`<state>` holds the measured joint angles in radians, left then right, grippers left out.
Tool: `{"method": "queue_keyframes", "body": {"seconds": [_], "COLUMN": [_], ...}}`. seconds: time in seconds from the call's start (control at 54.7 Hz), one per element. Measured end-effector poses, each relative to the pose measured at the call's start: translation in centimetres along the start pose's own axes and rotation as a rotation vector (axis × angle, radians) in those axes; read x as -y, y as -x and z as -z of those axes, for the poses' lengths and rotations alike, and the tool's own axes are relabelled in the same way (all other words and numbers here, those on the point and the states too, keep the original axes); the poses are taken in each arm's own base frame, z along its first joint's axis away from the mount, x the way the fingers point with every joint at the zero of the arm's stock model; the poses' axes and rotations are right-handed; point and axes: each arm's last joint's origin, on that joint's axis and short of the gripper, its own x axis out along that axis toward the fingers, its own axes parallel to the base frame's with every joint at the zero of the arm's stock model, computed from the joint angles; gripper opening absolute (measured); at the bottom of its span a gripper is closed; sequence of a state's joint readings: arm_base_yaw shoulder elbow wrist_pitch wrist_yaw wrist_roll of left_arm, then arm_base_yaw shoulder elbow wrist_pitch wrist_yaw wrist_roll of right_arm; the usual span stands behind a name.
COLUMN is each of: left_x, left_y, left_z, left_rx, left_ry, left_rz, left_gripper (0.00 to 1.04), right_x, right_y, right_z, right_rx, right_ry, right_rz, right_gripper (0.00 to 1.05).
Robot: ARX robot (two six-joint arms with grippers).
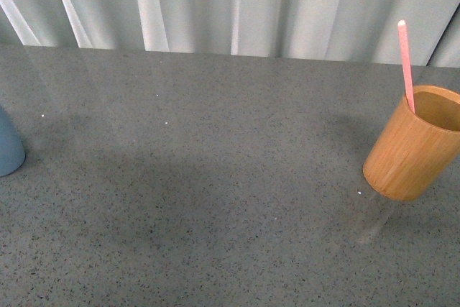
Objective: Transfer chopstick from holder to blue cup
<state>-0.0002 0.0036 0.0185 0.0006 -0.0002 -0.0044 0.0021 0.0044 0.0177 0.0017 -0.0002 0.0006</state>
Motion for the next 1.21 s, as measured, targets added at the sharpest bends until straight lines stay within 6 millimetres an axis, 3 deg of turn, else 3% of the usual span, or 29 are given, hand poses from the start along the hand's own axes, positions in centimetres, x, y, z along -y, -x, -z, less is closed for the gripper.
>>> {"method": "queue_keyframes", "body": {"seconds": [1.207], "left_x": [0.0], "left_y": [0.0], "left_z": [0.0], "left_rx": [0.0], "left_ry": [0.0], "left_rz": [0.0], "left_gripper": [0.98], "right_x": [0.0], "right_y": [0.0], "right_z": [0.0], "right_rx": [0.0], "right_ry": [0.0], "right_rz": [0.0], "right_gripper": [0.95]}}
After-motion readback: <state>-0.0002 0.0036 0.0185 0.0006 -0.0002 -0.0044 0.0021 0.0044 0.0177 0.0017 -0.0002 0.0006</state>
